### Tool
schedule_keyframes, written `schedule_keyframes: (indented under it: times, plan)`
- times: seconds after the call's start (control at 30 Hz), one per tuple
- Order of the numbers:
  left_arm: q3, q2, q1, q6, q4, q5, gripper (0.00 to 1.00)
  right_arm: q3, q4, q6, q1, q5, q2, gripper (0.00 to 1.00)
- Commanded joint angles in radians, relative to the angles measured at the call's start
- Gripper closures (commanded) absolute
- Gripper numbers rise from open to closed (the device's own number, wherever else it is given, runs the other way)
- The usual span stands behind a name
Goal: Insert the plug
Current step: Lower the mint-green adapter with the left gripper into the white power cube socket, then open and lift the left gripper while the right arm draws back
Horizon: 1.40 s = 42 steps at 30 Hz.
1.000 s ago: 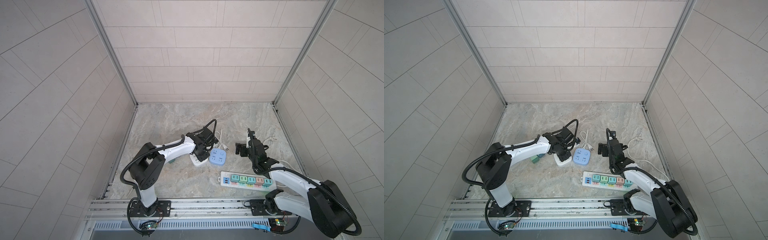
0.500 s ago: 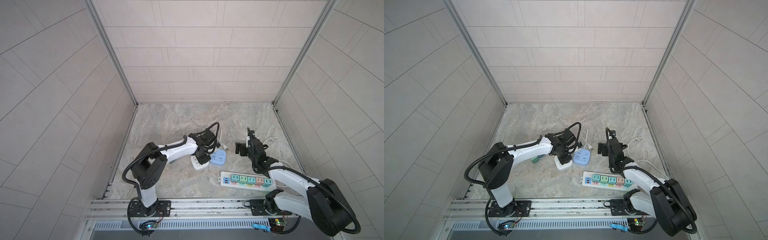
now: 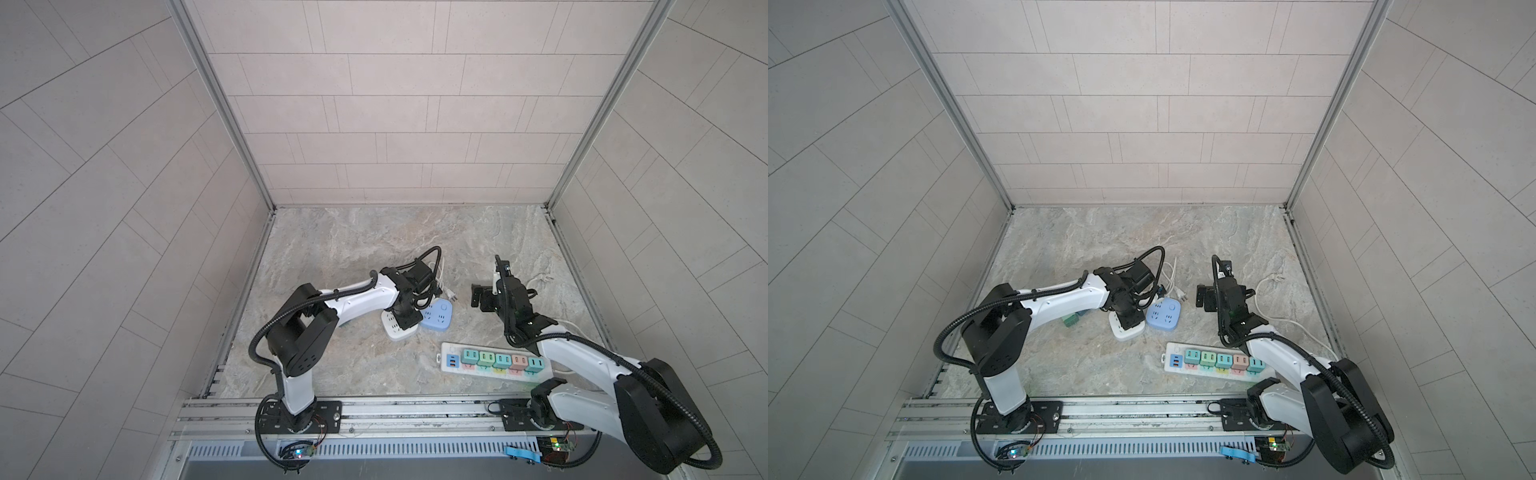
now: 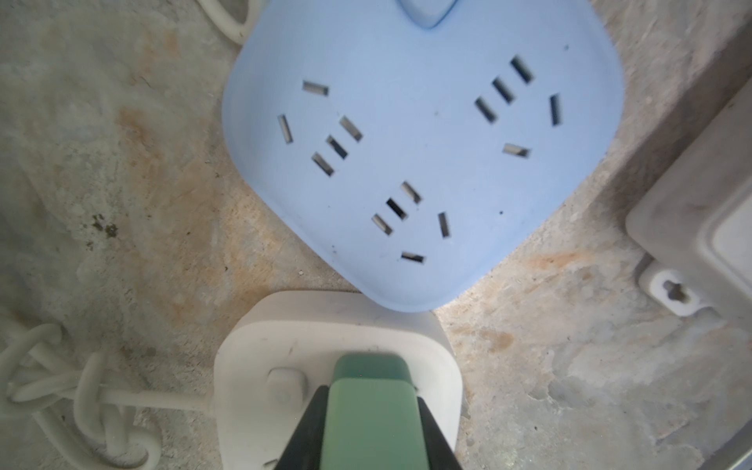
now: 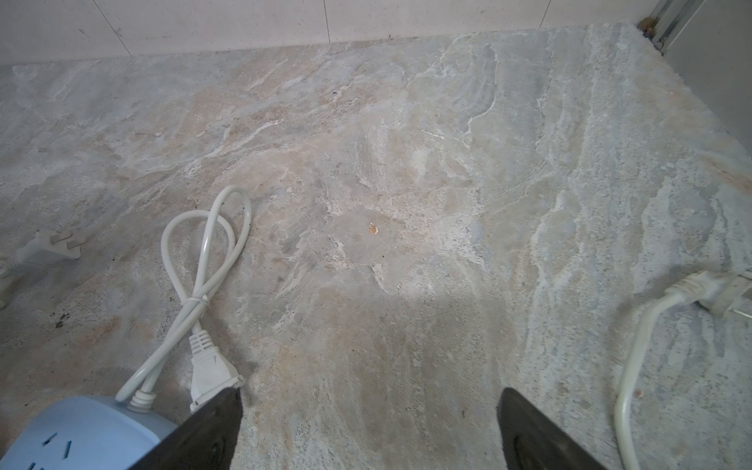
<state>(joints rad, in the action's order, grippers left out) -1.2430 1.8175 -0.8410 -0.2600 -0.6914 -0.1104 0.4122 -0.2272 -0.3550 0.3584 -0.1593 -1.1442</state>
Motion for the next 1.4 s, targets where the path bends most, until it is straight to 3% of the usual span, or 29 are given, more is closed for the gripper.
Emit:
schedule_keyframes:
  times: [0.0,0.23,0.3,0.33,0.37,0.4,0.7,0.87,0.97,1.07,1.1,1.17,1.27,1.37]
  plan:
    - [0.043,0.081,-0.014,-0.013,-0.066,0.008,1.00,0.019,0.011,0.004,0.004,-0.012,-0.003,0.00]
    - [0.043,0.069,-0.015,-0.004,-0.052,0.005,0.97,0.002,0.004,-0.001,0.006,-0.023,0.019,0.00]
    - [0.065,0.019,-0.015,0.004,-0.021,-0.004,0.86,0.004,0.003,0.001,0.005,-0.023,0.015,0.00]
    - [0.087,-0.012,-0.016,0.003,0.002,-0.005,0.75,0.007,0.003,0.002,0.004,-0.021,0.011,0.00]
    - [0.108,-0.044,-0.018,0.004,0.027,-0.001,0.53,0.011,0.005,0.003,0.005,-0.019,0.007,0.00]
    - [0.132,-0.078,-0.020,0.004,0.057,0.002,0.49,0.014,0.009,0.003,0.004,-0.020,0.002,0.00]
    - [0.243,-0.319,-0.025,-0.004,0.182,0.003,0.48,0.003,0.008,-0.003,0.005,-0.035,0.020,0.00]
    - [0.353,-0.515,-0.026,0.007,0.312,0.012,0.41,0.002,0.012,-0.007,0.004,-0.042,0.028,0.00]
    - [0.486,-0.687,-0.026,0.046,0.473,0.070,0.34,-0.001,0.043,-0.040,0.004,-0.113,0.061,0.00]
    - [0.667,-0.853,-0.023,0.130,0.736,0.215,0.06,0.013,0.128,-0.108,0.004,-0.202,0.115,0.00]
    - [0.745,-0.896,-0.022,0.165,0.847,0.266,0.00,0.019,0.161,-0.128,0.005,-0.226,0.138,0.00]
    - [0.830,-0.961,-0.014,0.232,0.974,0.338,0.00,0.022,0.210,-0.188,0.005,-0.281,0.189,0.00]
    - [0.850,-1.015,0.003,0.302,0.989,0.399,0.00,-0.018,0.218,-0.231,0.005,-0.364,0.279,0.00]
    - [0.817,-1.017,0.021,0.312,0.914,0.333,0.00,-0.073,0.164,-0.151,0.004,-0.321,0.353,0.00]
